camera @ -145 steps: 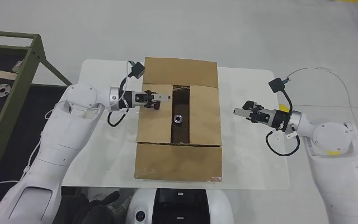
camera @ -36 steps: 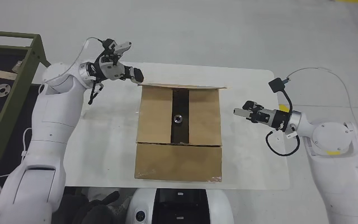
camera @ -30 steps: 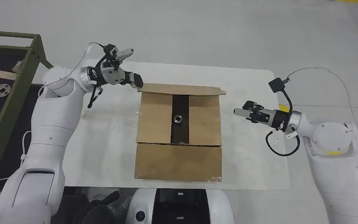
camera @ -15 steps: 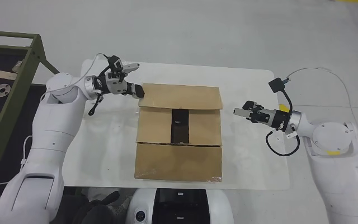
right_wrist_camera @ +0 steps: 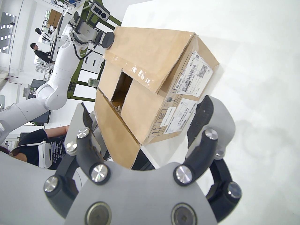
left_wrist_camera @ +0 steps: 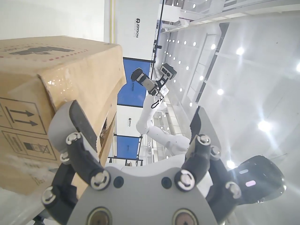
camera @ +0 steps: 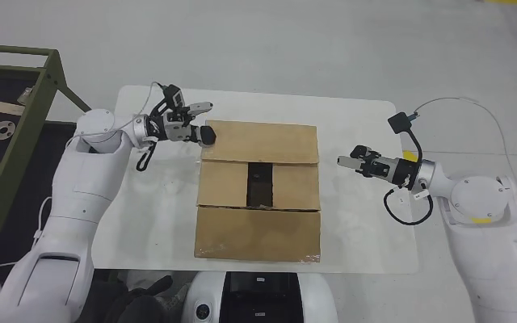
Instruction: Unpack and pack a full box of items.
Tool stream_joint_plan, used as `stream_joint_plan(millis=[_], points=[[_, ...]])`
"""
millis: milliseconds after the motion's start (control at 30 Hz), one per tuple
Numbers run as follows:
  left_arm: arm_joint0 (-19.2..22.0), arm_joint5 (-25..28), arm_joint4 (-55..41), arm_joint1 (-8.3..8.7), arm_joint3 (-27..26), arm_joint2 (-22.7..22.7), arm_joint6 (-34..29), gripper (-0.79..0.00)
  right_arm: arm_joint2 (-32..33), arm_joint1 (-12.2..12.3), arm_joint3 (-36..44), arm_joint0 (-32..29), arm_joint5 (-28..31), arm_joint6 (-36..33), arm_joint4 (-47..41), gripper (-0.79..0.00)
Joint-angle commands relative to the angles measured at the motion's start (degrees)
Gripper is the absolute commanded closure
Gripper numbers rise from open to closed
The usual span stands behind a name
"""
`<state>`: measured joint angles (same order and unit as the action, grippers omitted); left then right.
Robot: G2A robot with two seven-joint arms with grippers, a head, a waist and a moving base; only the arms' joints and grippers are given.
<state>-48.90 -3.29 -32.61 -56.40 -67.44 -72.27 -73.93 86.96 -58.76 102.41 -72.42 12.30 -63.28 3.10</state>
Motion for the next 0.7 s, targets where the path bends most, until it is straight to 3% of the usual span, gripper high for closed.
stream_joint_plan(millis=[0, 433, 667], points=[[-0.05, 0.19, 0.21, 0.04, -0.07, -0.04, 0.27, -0.785, 0.0, 0.0, 0.0, 0.0, 0.0, 0.0, 0.0, -0.785], [-1.88, 6.23, 6.91, 0.87, -4.71, -0.64, 1.16, -0.785, 0.0, 0.0, 0.0, 0.0, 0.0, 0.0, 0.0, -0.785], [-2.92, 6.47, 7.79, 1.23, -6.37, -1.03, 0.73, -0.785, 0.0, 0.0, 0.0, 0.0, 0.0, 0.0, 0.0, -0.785]])
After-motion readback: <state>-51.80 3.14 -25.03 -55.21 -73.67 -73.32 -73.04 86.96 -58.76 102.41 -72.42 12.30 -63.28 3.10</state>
